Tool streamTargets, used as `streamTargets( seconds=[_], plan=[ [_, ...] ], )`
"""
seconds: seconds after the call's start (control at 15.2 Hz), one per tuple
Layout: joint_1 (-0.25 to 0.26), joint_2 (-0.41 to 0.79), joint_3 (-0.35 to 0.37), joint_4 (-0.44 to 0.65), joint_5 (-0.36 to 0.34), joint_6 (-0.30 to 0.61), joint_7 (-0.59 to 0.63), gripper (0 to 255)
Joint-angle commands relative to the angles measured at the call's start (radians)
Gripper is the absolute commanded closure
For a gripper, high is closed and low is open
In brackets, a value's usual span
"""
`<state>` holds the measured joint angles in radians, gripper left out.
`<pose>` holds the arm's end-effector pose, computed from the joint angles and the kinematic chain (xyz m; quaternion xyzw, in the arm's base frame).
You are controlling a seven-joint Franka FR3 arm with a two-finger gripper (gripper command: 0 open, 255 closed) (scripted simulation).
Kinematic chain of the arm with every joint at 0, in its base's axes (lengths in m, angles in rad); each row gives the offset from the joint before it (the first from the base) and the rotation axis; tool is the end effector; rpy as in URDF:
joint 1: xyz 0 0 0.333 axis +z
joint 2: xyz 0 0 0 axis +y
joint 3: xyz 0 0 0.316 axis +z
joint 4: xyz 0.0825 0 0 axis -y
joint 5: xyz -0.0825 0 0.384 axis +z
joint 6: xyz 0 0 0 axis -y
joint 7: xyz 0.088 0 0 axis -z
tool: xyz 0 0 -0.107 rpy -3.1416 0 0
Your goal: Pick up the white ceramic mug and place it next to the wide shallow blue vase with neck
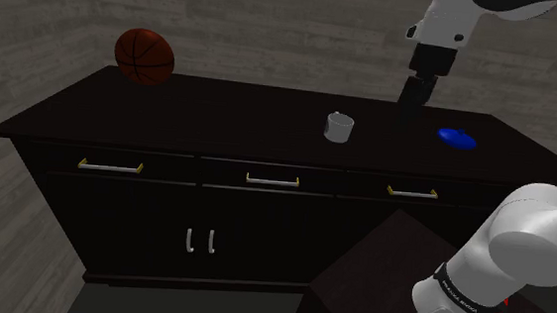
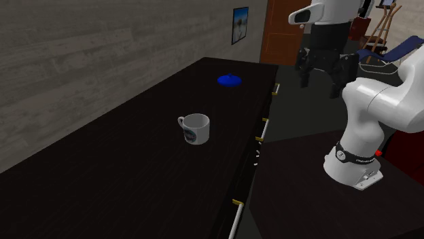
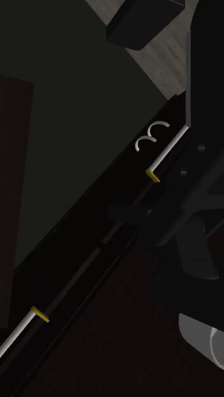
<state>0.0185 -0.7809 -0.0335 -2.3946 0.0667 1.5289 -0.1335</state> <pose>0.3020 0.0002 0.5677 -0.9960 -0.0644 0.0393 0.0479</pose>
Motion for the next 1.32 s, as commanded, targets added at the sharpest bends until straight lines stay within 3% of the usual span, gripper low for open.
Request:
streamTargets(
  seconds=[0.0, 0.59, 1.25],
  plan=[
    [0.000, 0.000, 0.000, 0.000, 0.000, 0.000, 0.000, 0],
    [-0.032, 0.298, -0.046, 0.064, -0.067, 0.232, -0.056, 0],
    [-0.062, 0.661, -0.093, 0.254, -0.106, 0.408, -0.102, 0]
  ],
)
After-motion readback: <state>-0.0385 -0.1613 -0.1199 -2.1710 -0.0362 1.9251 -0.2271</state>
